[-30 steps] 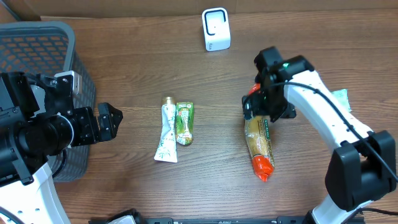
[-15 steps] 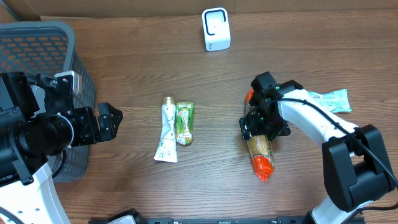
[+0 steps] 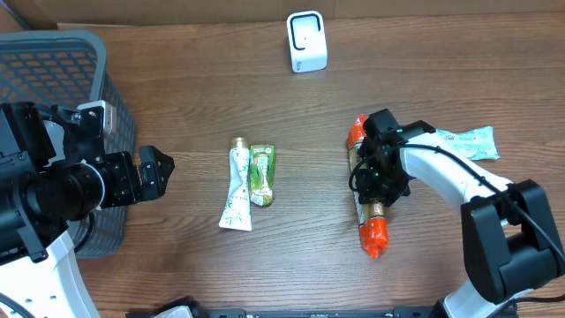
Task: Scan the item barcode
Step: 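Grasp the spaghetti pack at its middle and lift it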
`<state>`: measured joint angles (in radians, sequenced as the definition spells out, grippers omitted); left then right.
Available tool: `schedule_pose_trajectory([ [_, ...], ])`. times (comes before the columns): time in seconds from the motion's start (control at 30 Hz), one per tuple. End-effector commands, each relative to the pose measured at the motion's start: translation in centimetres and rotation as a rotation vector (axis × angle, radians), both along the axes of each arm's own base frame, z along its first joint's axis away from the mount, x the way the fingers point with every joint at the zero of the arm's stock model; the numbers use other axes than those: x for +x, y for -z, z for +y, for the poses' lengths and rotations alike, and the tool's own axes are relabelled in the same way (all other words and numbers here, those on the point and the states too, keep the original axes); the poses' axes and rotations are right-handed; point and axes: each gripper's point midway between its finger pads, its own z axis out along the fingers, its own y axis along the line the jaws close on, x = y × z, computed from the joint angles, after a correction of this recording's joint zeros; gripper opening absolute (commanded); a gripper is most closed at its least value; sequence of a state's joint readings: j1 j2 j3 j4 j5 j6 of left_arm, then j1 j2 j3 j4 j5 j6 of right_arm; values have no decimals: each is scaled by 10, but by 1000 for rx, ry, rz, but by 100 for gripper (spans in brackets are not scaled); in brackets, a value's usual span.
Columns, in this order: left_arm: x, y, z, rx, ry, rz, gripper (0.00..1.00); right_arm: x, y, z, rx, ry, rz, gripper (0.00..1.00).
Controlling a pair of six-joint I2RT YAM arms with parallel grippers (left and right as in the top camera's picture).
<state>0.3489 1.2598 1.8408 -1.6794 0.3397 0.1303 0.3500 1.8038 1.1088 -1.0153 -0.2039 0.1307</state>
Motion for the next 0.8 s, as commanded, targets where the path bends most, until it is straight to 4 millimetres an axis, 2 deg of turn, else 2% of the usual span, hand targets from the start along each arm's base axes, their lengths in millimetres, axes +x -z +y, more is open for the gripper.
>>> schedule_pose_trajectory([
  [0.0,1,1,1,3,1,2,100,9,-19,4,106,23,-4,4],
  [0.23,1,1,1,3,1,2,99,17,-67,31,504,-57,-58,4],
  [0.4,1,1,1,3,1,2,100,20,-75,34,590,-94,-89,4],
  [0.5,1,1,1,3,1,2,100,18,-90,47,708,-126,-102,4],
  [0.63,1,1,1,3,1,2,100,19,-138,66,923,-168,-135,4],
  [0.77,1,1,1,3,1,2,100,27,-186,70,957,-191,-181,4],
])
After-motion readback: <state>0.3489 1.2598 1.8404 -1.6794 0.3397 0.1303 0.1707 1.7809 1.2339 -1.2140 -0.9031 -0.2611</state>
